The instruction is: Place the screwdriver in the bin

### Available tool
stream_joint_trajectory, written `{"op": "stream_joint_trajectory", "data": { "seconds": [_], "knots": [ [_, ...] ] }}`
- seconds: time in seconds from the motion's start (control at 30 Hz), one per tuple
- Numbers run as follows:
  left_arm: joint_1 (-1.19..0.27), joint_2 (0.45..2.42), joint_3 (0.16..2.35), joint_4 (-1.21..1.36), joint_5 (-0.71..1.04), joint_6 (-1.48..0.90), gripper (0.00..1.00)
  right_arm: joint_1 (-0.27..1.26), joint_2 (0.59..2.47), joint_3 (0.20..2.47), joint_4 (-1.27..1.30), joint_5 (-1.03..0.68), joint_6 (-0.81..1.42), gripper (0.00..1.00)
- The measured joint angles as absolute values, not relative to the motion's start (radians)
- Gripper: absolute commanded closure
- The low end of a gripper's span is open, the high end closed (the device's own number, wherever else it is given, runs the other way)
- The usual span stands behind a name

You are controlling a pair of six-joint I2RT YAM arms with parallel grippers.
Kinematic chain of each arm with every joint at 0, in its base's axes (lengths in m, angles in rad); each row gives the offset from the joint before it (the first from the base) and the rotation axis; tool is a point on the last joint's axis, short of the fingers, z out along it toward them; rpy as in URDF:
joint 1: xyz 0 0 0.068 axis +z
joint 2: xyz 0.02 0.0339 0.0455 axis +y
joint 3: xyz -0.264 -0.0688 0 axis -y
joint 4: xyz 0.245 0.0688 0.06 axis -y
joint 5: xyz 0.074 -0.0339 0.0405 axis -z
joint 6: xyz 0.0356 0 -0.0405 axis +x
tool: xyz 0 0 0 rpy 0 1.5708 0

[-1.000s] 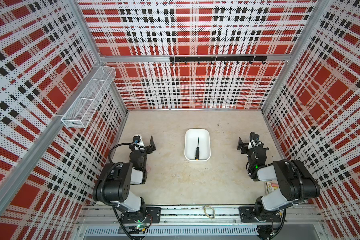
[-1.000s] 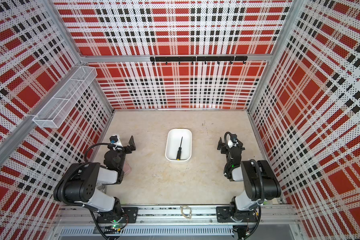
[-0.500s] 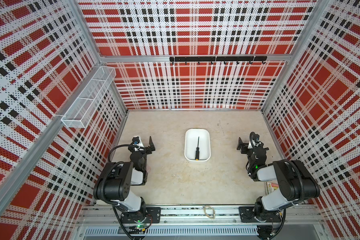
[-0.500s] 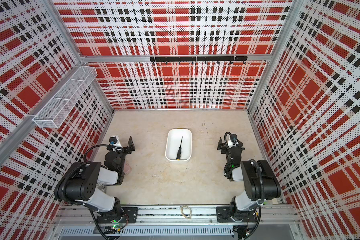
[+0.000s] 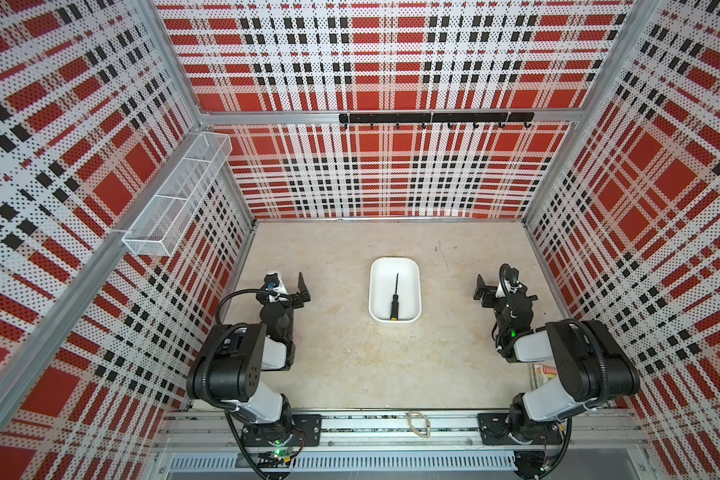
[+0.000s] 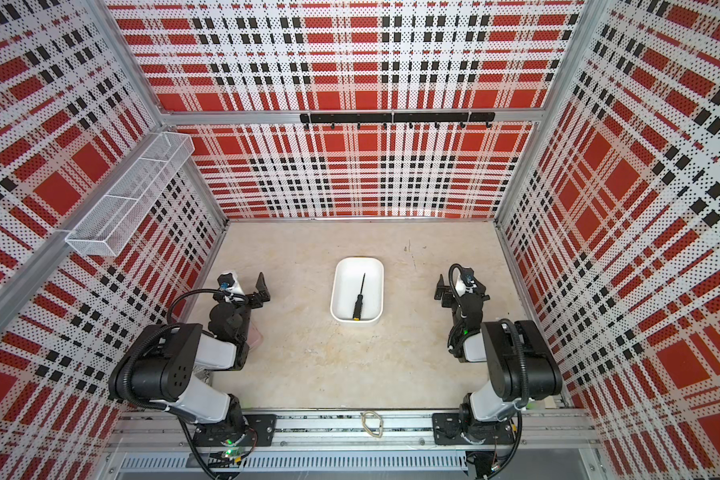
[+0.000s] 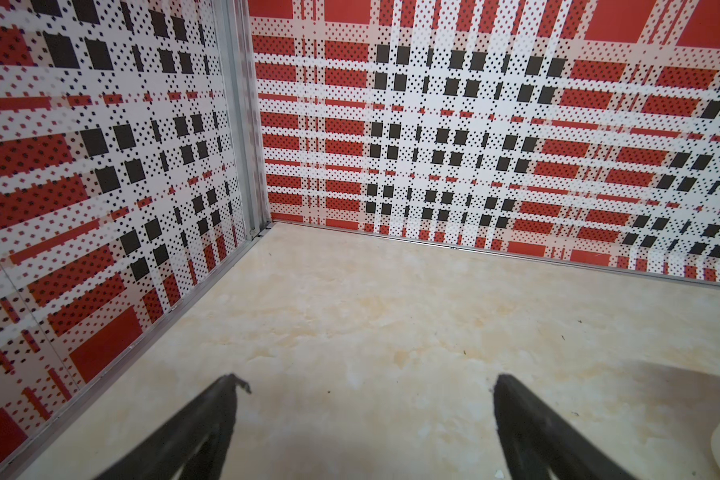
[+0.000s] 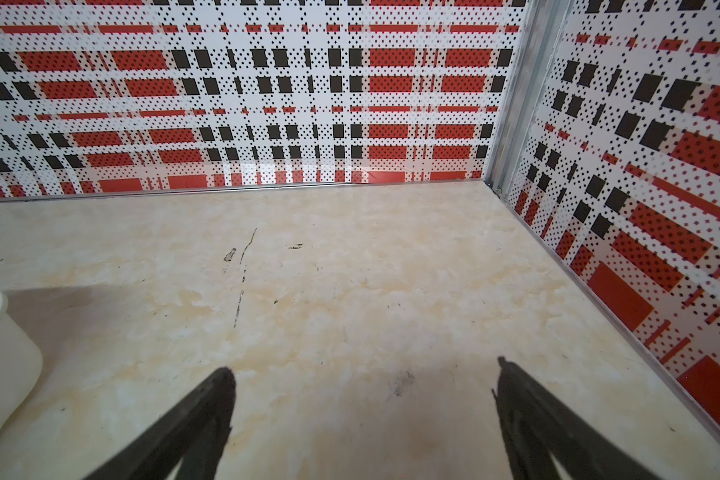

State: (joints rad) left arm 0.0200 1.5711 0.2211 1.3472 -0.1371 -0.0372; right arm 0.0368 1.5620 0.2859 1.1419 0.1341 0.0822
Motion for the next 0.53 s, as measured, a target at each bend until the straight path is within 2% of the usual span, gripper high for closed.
{"op": "stream_joint_trajectory", "data": {
  "seconds": [0.53],
  "knots": [
    [0.021,1.571,0.219,1.361,-0.115,-0.037,0.02,0.037,1.562,0.286,1.142,0.134,0.082,0.0]
  ]
}}
